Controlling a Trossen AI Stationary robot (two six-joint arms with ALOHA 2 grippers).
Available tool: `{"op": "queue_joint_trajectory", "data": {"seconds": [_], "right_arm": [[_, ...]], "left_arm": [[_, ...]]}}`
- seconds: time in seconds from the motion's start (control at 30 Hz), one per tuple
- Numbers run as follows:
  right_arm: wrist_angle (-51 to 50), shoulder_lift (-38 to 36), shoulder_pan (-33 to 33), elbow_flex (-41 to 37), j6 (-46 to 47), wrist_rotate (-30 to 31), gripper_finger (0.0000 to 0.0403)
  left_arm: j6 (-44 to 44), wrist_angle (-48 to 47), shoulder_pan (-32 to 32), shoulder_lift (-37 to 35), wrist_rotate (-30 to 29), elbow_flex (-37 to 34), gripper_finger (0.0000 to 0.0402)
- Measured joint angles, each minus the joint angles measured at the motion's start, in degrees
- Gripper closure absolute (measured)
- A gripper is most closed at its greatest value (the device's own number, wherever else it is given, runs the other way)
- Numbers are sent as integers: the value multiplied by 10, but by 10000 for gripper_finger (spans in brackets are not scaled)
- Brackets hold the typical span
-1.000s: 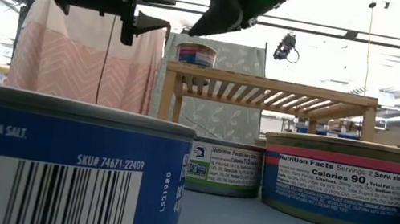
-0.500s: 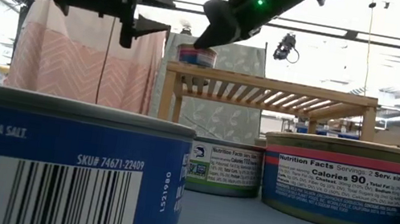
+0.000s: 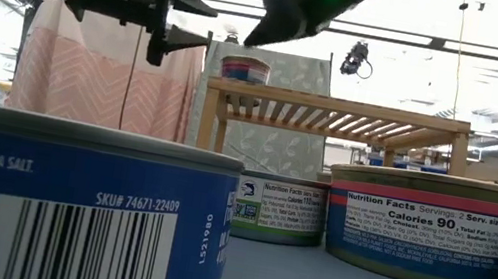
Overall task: Stack canned seafood by type on shelf
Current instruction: Put the blue tuna can on the shelf aligned with the green tuna can, then stack the blue tuna can on top of the blue tuna can on the shelf
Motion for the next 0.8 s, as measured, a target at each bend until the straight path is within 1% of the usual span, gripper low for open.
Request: {"op": "queue_joint_trajectory", "data": {"seconds": [0.1,0.2,0.27,0.37,0.43,0.47,0.53,0.57,0.67,0.8], "right_arm": [[-26,-26,22,1,9,-1,254],[-111,-57,41,1,58,-16,254],[-179,-73,49,1,111,-61,254],[-264,-83,60,1,190,-158,254],[-302,-82,73,1,225,-227,254],[-315,-78,81,1,238,-252,254],[-345,-66,99,1,251,-267,254],[-356,-58,108,-2,255,-263,254],[-367,-39,128,-22,285,-220,254],[-356,-36,140,-51,335,-210,254]], "left_arm": [[1,1,0,-19,67,0,124],[-33,0,-3,-38,169,0,124],[-74,-1,-11,-48,232,0,124],[-151,-2,-36,-55,293,0,124],[-208,-3,-57,-55,321,-1,124],[-230,-3,-69,-54,326,-3,124],[-254,-4,-92,-50,323,-9,124],[-256,-5,-103,-46,316,-12,124],[-255,-6,-126,-30,278,-18,124],[-255,-10,-145,-1,247,-27,124]]}}
